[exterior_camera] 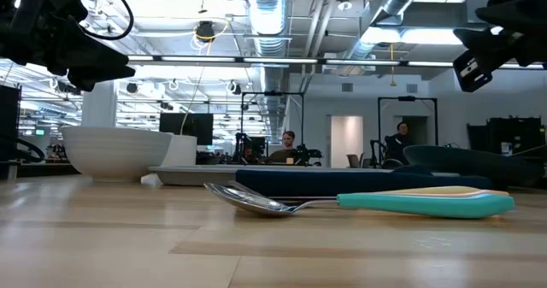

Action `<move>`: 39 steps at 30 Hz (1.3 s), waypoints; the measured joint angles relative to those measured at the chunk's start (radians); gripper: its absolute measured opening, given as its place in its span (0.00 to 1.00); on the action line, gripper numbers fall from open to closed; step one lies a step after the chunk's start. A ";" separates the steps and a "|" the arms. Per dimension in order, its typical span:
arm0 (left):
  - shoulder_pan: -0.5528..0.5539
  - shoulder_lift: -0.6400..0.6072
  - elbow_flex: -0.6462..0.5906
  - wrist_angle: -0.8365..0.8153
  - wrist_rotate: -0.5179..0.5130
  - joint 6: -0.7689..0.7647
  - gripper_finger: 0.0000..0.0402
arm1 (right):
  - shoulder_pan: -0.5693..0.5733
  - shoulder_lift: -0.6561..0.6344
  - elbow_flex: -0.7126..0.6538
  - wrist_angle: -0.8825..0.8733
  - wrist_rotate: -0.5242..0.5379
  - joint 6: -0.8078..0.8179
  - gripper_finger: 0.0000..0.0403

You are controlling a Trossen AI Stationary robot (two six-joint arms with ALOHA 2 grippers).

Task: Set up tray
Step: Put the white mug on the gray serving tray

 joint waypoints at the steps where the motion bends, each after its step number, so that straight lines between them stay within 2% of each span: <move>1: 0.000 0.000 0.000 0.002 0.000 0.000 0.48 | 0.000 0.000 0.000 0.008 0.021 0.000 0.32; 5: 0.000 0.000 -0.002 0.017 -0.027 0.000 0.48 | 0.000 0.000 0.000 0.031 0.077 -0.008 0.32; 14: 0.000 0.000 -0.006 0.147 -0.020 0.019 0.48 | 0.000 0.000 0.000 0.071 0.251 -0.219 0.32; 18: 0.000 0.000 0.002 0.252 0.002 0.052 0.48 | 0.000 0.000 0.000 0.139 0.251 -0.262 0.32; 21: 0.000 0.018 0.057 0.240 0.049 0.053 0.48 | 0.000 0.001 0.000 0.204 0.251 -0.265 0.32; 26: 0.000 0.118 0.232 0.034 0.086 -0.001 0.48 | 0.000 0.008 0.065 0.164 0.249 -0.201 0.32; 30: 0.000 0.261 0.401 -0.162 0.099 -0.041 0.48 | -0.001 0.061 0.189 -0.010 0.248 -0.187 0.32; 35: 0.006 0.469 0.630 -0.399 0.104 -0.055 0.48 | -0.001 0.232 0.347 -0.223 0.293 -0.141 0.32; 39: 0.048 0.634 0.796 -0.543 0.102 -0.042 0.47 | -0.010 0.375 0.412 -0.271 0.402 -0.153 0.32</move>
